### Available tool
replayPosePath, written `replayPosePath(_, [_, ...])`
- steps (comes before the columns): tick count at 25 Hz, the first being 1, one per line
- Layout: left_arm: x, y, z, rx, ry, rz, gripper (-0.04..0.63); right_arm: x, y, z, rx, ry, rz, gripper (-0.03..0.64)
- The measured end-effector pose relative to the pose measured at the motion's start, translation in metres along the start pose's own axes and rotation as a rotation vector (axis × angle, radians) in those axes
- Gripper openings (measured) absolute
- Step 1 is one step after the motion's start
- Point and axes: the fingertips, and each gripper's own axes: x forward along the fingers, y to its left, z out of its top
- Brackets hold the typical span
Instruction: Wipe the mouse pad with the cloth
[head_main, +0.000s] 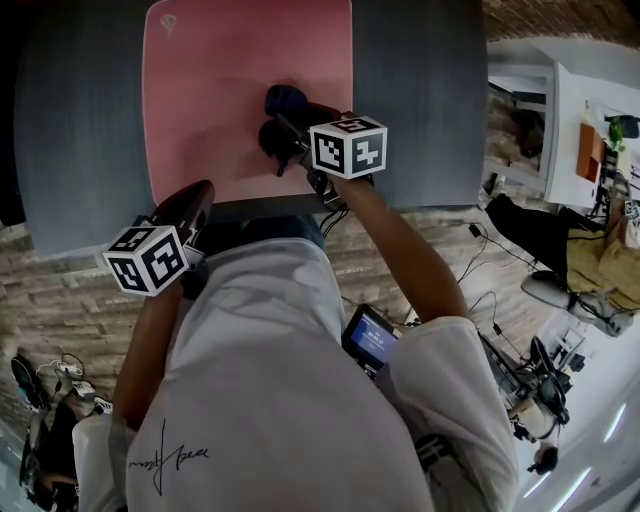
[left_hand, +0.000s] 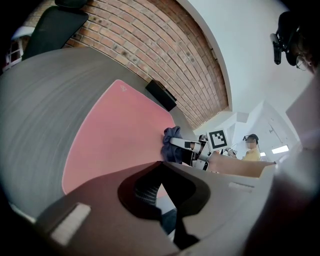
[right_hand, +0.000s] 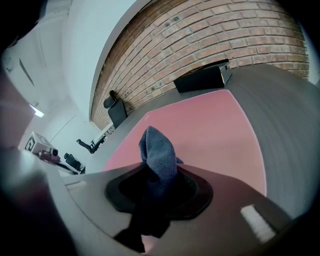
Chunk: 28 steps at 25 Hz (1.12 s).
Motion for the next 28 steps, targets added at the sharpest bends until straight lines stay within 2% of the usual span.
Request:
replayPosePath(14, [0.009, -0.006, -0.001, -0.001, 0.004, 0.013, 0.012, -0.011, -0.023, 0.009, 0.002, -0.004, 0.003, 0.107])
replayPosePath(28, [0.011, -0.005, 0.003, -0.020, -0.020, 0.038, 0.011, -0.005, -0.050, 0.039, 0.025, -0.012, -0.020, 0.109])
